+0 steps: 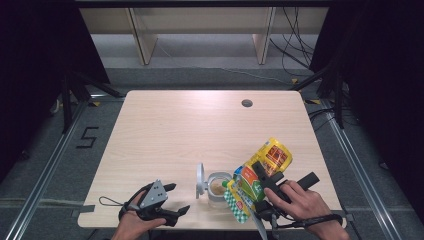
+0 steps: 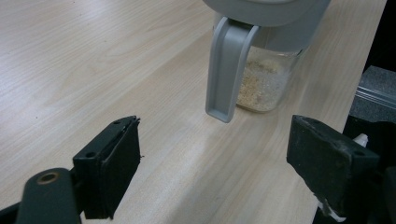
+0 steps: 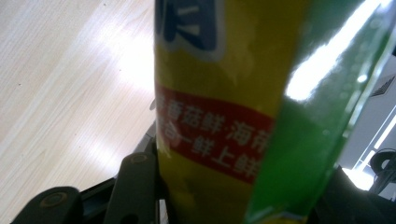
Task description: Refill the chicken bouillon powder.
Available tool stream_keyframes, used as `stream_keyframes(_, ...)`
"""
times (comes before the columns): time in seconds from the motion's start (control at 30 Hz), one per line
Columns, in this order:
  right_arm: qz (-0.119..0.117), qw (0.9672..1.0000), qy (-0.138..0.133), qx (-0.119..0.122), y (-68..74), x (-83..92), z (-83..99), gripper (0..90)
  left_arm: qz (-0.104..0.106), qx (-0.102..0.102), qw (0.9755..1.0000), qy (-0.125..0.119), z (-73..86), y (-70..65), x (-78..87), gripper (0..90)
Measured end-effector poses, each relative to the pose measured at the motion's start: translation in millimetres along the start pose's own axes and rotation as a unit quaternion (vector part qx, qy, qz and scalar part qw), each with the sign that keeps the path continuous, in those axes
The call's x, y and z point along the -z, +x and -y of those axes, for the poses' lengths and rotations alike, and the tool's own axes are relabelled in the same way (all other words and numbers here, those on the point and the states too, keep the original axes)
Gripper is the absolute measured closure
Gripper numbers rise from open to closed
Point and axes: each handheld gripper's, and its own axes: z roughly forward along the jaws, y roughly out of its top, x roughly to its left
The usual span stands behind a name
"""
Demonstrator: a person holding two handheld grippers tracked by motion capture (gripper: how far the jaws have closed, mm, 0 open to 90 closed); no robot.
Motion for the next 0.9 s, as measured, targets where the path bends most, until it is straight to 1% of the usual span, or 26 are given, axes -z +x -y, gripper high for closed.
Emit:
stream_keyframes(0.03, 0.000, 1.0000, -0.001, 0.000, -0.1, 0.0, 0.1, 57.8, 0.000, -0.003, 1.0000, 0.000, -0.2, 0.5, 0.0, 16.8)
stream_keyframes(0.1, 0.001, 1.0000, -0.002, -0.003, -0.4, -0.4, 0.3, 57.8, -0.004, 0.009, 0.9999, 0.003, 0.3, -0.7, 0.3, 16.8)
stream_keyframes(0.13, 0.000, 1.0000, -0.001, -0.001, -0.5, -0.2, 0.6, 57.8, 0.000, -0.003, 1.0000, 0.000, -0.2, 0.4, 0.2, 16.8)
stream_keyframes(0.17, 0.000, 1.0000, -0.001, -0.001, -0.5, -0.2, 0.6, 57.8, 0.000, -0.003, 1.0000, 0.000, -0.2, 0.4, 0.2, 16.8)
stream_keyframes(0.23, 0.001, 1.0000, -0.001, -0.002, -0.5, 0.1, 1.0, 57.8, -0.002, 0.006, 1.0000, 0.000, 0.2, -0.7, 0.1, 16.8)
stream_keyframes(0.33, -0.001, 1.0000, -0.002, -0.003, -0.8, 0.3, 1.6, 57.8, -0.001, -0.001, 1.0000, 0.000, -0.2, 0.2, 0.2, 16.8)
stream_keyframes(0.37, -0.001, 1.0000, -0.002, -0.003, -0.8, 0.3, 1.6, 57.8, -0.004, 0.006, 1.0000, 0.003, 0.2, -0.3, 0.4, 16.8)
stream_keyframes(0.4, -0.001, 1.0000, -0.001, -0.003, -0.5, 0.0, 1.4, 57.8, -0.002, 0.007, 1.0000, 0.000, 0.2, -0.6, 0.2, 16.8)
stream_keyframes(0.53, -0.002, 1.0000, -0.004, -0.004, 0.6, -0.9, 1.8, 57.9, -0.003, 0.011, 0.9999, 0.001, 0.3, -1.0, 0.2, 16.8)
stream_keyframes(0.6, 0.003, 1.0000, -0.002, -0.002, 0.1, -0.3, 1.2, 57.9, -0.002, 0.009, 1.0000, 0.000, 0.3, -0.9, 0.2, 16.8)
stream_keyframes(0.63, -0.001, 1.0000, -0.002, -0.002, -0.4, 0.0, 1.3, 57.9, -0.002, 0.004, 1.0000, 0.000, 0.1, -0.4, 0.3, 16.8)
stream_keyframes(0.67, 0.000, 1.0000, -0.002, -0.003, -0.7, 0.2, 1.5, 57.8, -0.004, 0.009, 0.9999, 0.003, 0.3, -0.6, 0.3, 16.8)
stream_keyframes(0.7, 0.000, 1.0000, -0.002, -0.003, -0.7, 0.2, 1.5, 57.8, -0.004, 0.009, 0.9999, 0.003, 0.3, -0.6, 0.3, 16.8)
stream_keyframes(0.73, 0.000, 1.0000, -0.001, -0.002, -0.7, 0.4, 1.4, 57.9, -0.002, 0.004, 1.0000, 0.000, 0.1, -0.4, 0.3, 16.8)
stream_keyframes(0.8, -0.001, 1.0000, -0.002, -0.004, -0.9, 0.3, 1.9, 57.8, -0.005, 0.008, 1.0000, 0.003, 0.3, -0.5, 0.4, 16.8)
stream_keyframes(0.9, -0.002, 1.0000, 0.000, -0.005, -0.6, 0.3, 2.0, 57.9, -0.004, 0.006, 1.0000, 0.003, 0.3, -0.3, 0.3, 16.8)
